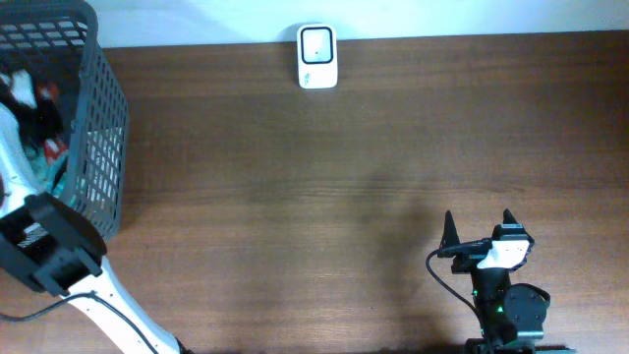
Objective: Scan the item barcode
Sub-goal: 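Lift the red snack bar out and place it on the table center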
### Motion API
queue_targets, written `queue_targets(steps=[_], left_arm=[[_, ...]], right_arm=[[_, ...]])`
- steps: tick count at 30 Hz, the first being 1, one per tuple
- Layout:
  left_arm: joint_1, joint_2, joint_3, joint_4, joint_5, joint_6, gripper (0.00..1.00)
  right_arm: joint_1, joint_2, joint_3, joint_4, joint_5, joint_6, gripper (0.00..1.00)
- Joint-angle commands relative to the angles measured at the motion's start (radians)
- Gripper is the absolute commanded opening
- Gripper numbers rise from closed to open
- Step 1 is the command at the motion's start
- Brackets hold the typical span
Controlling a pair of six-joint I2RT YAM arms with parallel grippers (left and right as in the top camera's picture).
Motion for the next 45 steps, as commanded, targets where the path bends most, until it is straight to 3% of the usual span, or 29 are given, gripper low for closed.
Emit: queue_targets(steps=[1, 5, 11, 16, 20, 23, 27, 32, 41, 45], left_arm=[[0.002, -0.147, 0.189, 0.006, 0.238, -0.259, 0.0], [0.002, -0.299, 0.241, 0.008, 0.46, -0.542, 0.0], [-0.034, -0.465, 0.241, 0.012, 0.654, -0.552, 0.0], [-0.199, -0.494, 0.24, -0.133, 0.705, -0.551, 0.0], [-0.378, -0.491, 0.218, -0.22, 0.521, -0.552, 0.0], [-0.561, -0.491, 0.148, -0.224, 0.213, -0.56, 0.0], [-0.743, -0.491, -0.039, -0.208, -0.088, -0.826, 0.01], [-0.883, -0.49, -0.358, 0.057, -0.101, -0.863, 0.05], [-1.067, -0.489, -0.926, 0.729, -0.124, -0.862, 0.13], [-1.104, -0.475, -1.041, 0.843, -0.174, -0.858, 0.23]], right_arm=[[-0.004, -0.008, -0.009, -0.002, 0.009, 0.008, 0.99], [-0.004, -0.008, -0.009, -0.002, 0.009, 0.008, 0.99], [-0.004, -0.008, -0.009, -0.002, 0.009, 0.008, 0.99], [-0.004, -0.008, -0.009, -0.002, 0.009, 0.008, 0.99], [-0.004, -0.008, -0.009, -0.002, 0.009, 0.008, 0.99], [-0.004, -0.008, -0.009, -0.002, 0.009, 0.008, 0.99], [-0.004, -0.008, -0.009, -0.002, 0.009, 0.008, 0.99], [-0.004, -0.008, -0.009, -0.002, 0.009, 0.008, 0.99], [-0.004, -0.008, -0.009, -0.002, 0.009, 0.008, 0.99], [-0.004, -0.008, -0.009, -0.002, 0.009, 0.008, 0.99]])
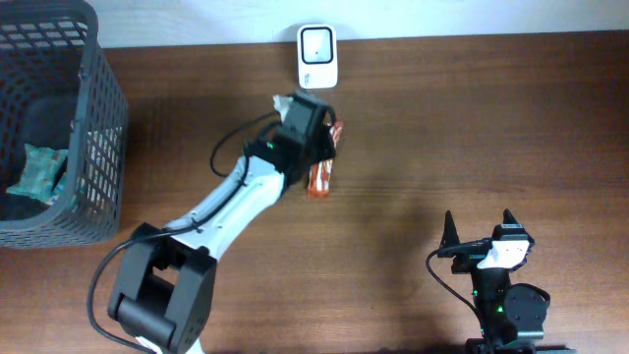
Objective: Scan the item barcode
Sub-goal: 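Lift the red snack bar out and place it on the table center, then reach the left gripper into the basket and grasp the mint-green wipes pack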
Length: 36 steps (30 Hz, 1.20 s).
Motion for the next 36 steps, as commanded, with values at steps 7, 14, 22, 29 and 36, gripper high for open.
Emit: queue_targets(steps=[7, 14, 22, 29, 36], left_arm=[[-0.005, -0.023, -0.032, 0.052, -0.035, 0.082, 0.35], [0.236, -0.428, 0.136, -0.021, -0.029, 0.308, 0.64], [0.753, -0.62, 0.166, 0.077, -0.513, 0.69, 0.91], [1.009, -0.392, 0.166, -0.035, -0.517, 0.961, 1.0], [1.229, -0.24, 0.166, -0.227, 0.006, 0.942, 0.98]], right_arm=[[-0.004, -0.007, -0.008, -0.002, 0.009, 0.008, 0.99], [-0.004, -0.007, -0.008, -0.002, 0.009, 0.008, 0.99], [-0.004, -0.007, -0.008, -0.002, 0.009, 0.008, 0.99], [-0.004, -0.007, -0.008, -0.002, 0.009, 0.008, 0.99], [-0.004, -0.007, -0.008, -0.002, 0.009, 0.008, 0.99]])
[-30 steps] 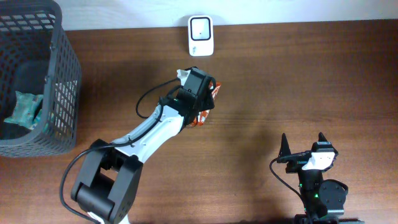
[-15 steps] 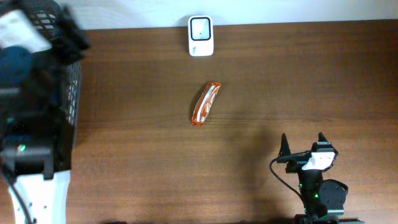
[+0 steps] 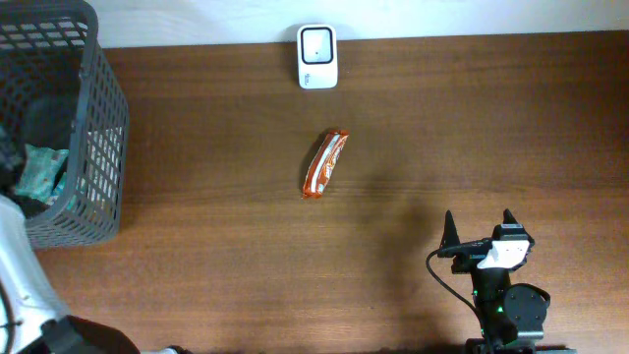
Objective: Scan the item barcode
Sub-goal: 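Reach the left gripper into the basket and grasp the mint-green wipes pack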
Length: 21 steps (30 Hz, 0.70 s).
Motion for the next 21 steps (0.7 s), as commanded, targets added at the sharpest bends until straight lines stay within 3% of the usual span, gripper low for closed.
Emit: queue_targets(steps=[1, 3, 7, 8, 11, 13, 21], left_arm=[[0.073, 0.074, -0.001, -0.015, 0.347, 0.014, 0.92], [0.076, 0.116, -0.001, -0.009, 0.402, 0.054, 0.86], [0.065, 0.189, -0.002, 0.008, 0.398, 0.086, 0.86], [0.065, 0.2, -0.002, 0.018, 0.398, 0.085, 0.98], [0.066, 0.206, -0.002, 0.093, 0.41, 0.086, 1.0], [0.064, 0.232, -0.002, 0.13, 0.461, 0.153, 1.0], [0.069, 0.402, -0.003, 0.142, 0.462, 0.165, 0.9]], right_arm=[[-0.004, -0.007, -0.008, -0.002, 0.009, 0.008, 0.99], [-0.004, -0.007, -0.008, -0.002, 0.009, 0.008, 0.99], [-0.004, -0.007, -0.008, -0.002, 0.009, 0.008, 0.99], [-0.004, -0.007, -0.008, -0.002, 0.009, 0.008, 0.99], [-0.004, -0.007, -0.008, -0.002, 0.009, 0.008, 0.99], [-0.004, -0.007, -0.008, -0.002, 0.009, 0.008, 0.99], [-0.004, -0.007, -0.008, -0.002, 0.009, 0.008, 0.99]])
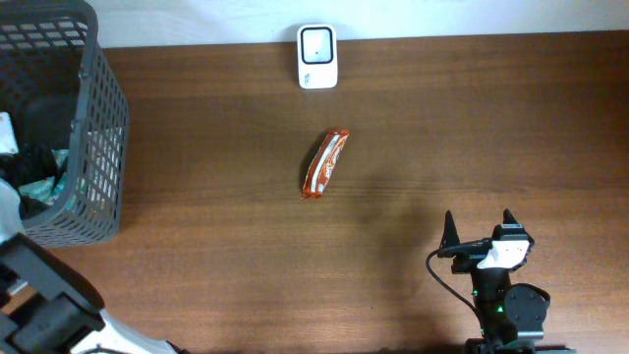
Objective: Scan the item barcode
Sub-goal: 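Reach the left gripper into the basket and grasp the mint-green wipes pack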
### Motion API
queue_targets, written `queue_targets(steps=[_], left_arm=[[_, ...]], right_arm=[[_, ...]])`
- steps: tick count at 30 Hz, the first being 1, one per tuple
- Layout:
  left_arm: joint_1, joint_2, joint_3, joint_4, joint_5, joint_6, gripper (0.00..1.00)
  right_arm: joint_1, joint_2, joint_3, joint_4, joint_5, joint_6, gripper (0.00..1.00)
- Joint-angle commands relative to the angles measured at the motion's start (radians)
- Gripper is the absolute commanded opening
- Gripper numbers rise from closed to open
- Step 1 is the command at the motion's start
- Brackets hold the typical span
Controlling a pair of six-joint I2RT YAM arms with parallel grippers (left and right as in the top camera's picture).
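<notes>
An orange snack bar (324, 164) lies slantwise on the wooden table, a short way in front of the white barcode scanner (316, 56) at the far edge. No gripper touches it. My left arm reaches from the bottom left into the grey basket (98, 118). My left gripper (22, 159) is down among the basket's contents, and its jaws are too hidden to judge. Near the front right edge my right gripper (479, 228) rests open and holds nothing.
The basket stands at the far left and holds a teal packet (57, 173) and other items. The left arm's dark base link (44, 307) takes up the bottom left corner. Bare wood lies between the bar and the right gripper.
My left arm has shifted at the basket, with its gripper now lower inside it. The orange bar and the right arm have not moved.
My left arm was first in the basket and no bar lay on the table. Then its gripper was near the scanner with the orange bar under it. After that the bar lay alone on the table and the arm was back at the basket, where it stays.
</notes>
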Motion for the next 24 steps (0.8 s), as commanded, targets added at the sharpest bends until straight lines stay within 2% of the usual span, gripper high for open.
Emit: queue_targets(steps=[1, 5, 10, 11, 13, 16, 22, 24], left_arm=[[0.003, 0.066, -0.002, 0.009, 0.019, 0.018, 0.91], [0.006, 0.113, -0.002, 0.014, 0.018, 0.025, 0.95], [0.012, 0.142, -0.002, 0.02, 0.018, 0.025, 0.93], [0.015, 0.142, -0.002, 0.02, 0.018, 0.024, 0.9], [0.026, 0.142, -0.002, 0.013, 0.018, 0.024, 0.73], [0.035, 0.142, -0.009, -0.004, 0.019, 0.024, 0.56], [0.039, 0.146, -0.023, -0.057, 0.073, 0.024, 0.57], [0.039, 0.146, -0.023, -0.079, 0.098, 0.024, 0.52]], right_arm=[[-0.004, -0.007, -0.008, -0.002, 0.009, 0.008, 0.99], [-0.004, -0.007, -0.008, -0.002, 0.009, 0.008, 0.99], [-0.004, -0.007, -0.008, -0.002, 0.009, 0.008, 0.99], [-0.004, -0.007, -0.008, -0.002, 0.009, 0.008, 0.99], [-0.004, -0.007, -0.008, -0.002, 0.009, 0.008, 0.99], [-0.004, -0.007, -0.008, -0.002, 0.009, 0.008, 0.99], [-0.004, -0.007, -0.008, -0.002, 0.009, 0.008, 0.99], [-0.004, -0.007, -0.008, -0.002, 0.009, 0.008, 0.99]])
